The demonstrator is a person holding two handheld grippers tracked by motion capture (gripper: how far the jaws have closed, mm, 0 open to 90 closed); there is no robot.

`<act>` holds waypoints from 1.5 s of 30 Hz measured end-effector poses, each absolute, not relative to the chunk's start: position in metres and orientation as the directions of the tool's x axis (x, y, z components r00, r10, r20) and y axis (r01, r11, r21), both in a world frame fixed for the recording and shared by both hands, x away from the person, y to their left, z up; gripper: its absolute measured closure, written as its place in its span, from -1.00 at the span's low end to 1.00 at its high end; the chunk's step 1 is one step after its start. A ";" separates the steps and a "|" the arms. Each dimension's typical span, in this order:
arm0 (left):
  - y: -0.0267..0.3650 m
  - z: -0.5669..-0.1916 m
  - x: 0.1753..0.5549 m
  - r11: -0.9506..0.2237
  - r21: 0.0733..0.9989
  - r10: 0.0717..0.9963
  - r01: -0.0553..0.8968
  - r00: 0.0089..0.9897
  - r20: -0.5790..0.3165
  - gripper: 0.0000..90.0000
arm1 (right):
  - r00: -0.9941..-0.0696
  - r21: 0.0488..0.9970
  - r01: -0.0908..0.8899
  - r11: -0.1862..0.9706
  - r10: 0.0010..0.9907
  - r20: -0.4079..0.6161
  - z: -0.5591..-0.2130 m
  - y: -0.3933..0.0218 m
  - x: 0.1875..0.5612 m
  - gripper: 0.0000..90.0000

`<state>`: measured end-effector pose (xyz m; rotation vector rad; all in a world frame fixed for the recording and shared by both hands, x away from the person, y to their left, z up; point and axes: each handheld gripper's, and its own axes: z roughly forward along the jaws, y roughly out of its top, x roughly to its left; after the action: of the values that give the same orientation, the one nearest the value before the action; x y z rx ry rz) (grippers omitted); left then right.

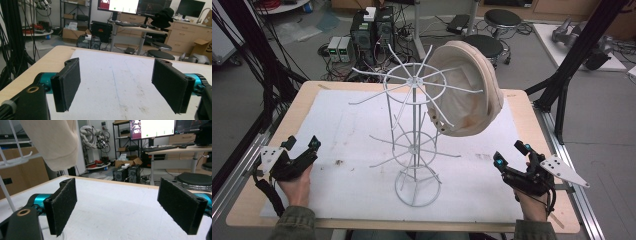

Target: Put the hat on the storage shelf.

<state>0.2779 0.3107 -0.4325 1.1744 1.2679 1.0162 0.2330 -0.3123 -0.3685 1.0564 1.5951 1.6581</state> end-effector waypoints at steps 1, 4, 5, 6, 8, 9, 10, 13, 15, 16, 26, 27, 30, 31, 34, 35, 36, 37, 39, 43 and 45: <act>0.311 -0.433 0.278 0.149 0.987 0.986 0.066 0.067 -0.153 -0.48 | -0.499 0.990 0.107 -0.092 0.857 0.133 -0.371 -0.312 0.234 -0.67; 0.311 -0.433 0.278 0.150 0.987 0.986 0.065 0.067 -0.154 -0.48 | -0.493 0.989 0.119 -0.084 0.860 0.132 -0.378 -0.312 0.234 -0.67; 0.311 -0.433 0.278 0.150 0.986 0.986 0.066 0.068 -0.155 -0.48 | -0.487 0.988 0.128 -0.086 0.862 0.138 -0.381 -0.312 0.235 -0.67; 0.311 -0.433 0.278 0.151 0.986 0.986 0.066 0.067 -0.155 -0.48 | -0.484 0.988 0.133 -0.080 0.865 0.135 -0.384 -0.313 0.235 -0.68; 0.311 -0.433 0.278 0.151 0.986 0.986 0.066 0.067 -0.155 -0.48 | -0.459 0.987 0.144 -0.076 0.878 0.135 -0.391 -0.312 0.236 -0.70; 0.311 -0.433 0.278 0.151 0.986 0.986 0.065 0.067 -0.155 -0.48 | -0.446 0.986 0.150 -0.072 0.885 0.132 -0.394 -0.312 0.236 -0.71; 0.311 -0.433 0.278 0.151 0.986 0.986 0.066 0.067 -0.155 -0.48 | -0.430 0.986 0.155 -0.063 0.894 0.125 -0.397 -0.311 0.237 -0.71; 0.310 -0.433 0.278 0.149 0.987 0.986 0.068 0.069 -0.153 -0.48 | -0.372 0.986 0.163 -0.042 0.923 0.101 -0.405 -0.309 0.238 -0.72; 0.310 -0.433 0.278 0.149 0.986 0.986 0.070 0.071 -0.154 -0.48 | -0.314 0.986 0.163 -0.030 0.946 0.081 -0.409 -0.308 0.237 -0.72; 0.310 -0.433 0.278 0.149 0.986 0.986 0.070 0.071 -0.154 -0.48 | -0.280 0.987 0.161 -0.025 0.957 0.070 -0.411 -0.308 0.237 -0.73; 0.309 -0.434 0.280 0.146 0.986 0.986 0.075 0.075 -0.152 -0.48 | -0.027 0.993 0.120 -0.023 0.999 0.027 -0.422 -0.309 0.236 -0.73; 0.309 -0.434 0.280 0.145 0.987 0.986 0.076 0.076 -0.151 -0.48 | -0.019 0.992 0.126 -0.019 1.000 0.022 -0.423 -0.309 0.236 -0.73; 0.308 -0.435 0.281 0.143 0.987 0.986 0.079 0.080 -0.149 -0.48 | -0.014 0.991 0.132 -0.019 1.000 0.021 -0.427 -0.310 0.238 -0.73; 0.308 -0.435 0.281 0.144 0.986 0.985 0.080 0.081 -0.150 -0.48 | -0.013 0.991 0.136 -0.015 1.000 0.017 -0.427 -0.310 0.238 -0.73; 0.308 -0.435 0.282 0.142 0.986 0.986 0.082 0.081 -0.149 -0.48 | -0.005 0.990 0.139 -0.008 1.000 0.009 -0.428 -0.310 0.238 -0.73; 0.308 -0.436 0.282 0.141 0.986 0.986 0.083 0.081 -0.148 -0.48 | -0.007 0.990 0.138 -0.003 1.000 0.004 -0.429 -0.310 0.238 -0.73; 0.308 -0.436 0.282 0.142 0.986 0.986 0.082 0.081 -0.149 -0.48 | -0.005 0.990 0.140 0.001 1.000 -0.001 -0.429 -0.310 0.239 -0.73; 0.309 -0.436 0.282 0.141 0.986 0.986 0.085 0.082 -0.148 -0.48 | -0.005 0.990 0.143 -0.002 1.000 0.003 -0.430 -0.310 0.239 -0.73; 0.308 -0.436 0.282 0.140 0.986 0.986 0.086 0.082 -0.147 -0.48 | -0.002 0.989 0.148 0.001 1.000 -0.001 -0.431 -0.311 0.239 -0.73; 0.308 -0.435 0.282 0.143 0.986 0.985 0.085 0.083 -0.150 -0.48 | 0.002 0.989 0.146 -0.002 1.000 0.002 -0.431 -0.313 0.239 -0.73; 0.308 -0.435 0.282 0.143 0.986 0.985 0.085 0.084 -0.150 -0.48 | 0.002 0.990 0.144 -0.003 1.000 0.002 -0.431 -0.313 0.239 -0.73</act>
<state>0.2819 0.3077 -0.4354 1.1973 1.2658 0.9964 0.2390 -0.3126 -0.4309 1.3173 1.3121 1.1381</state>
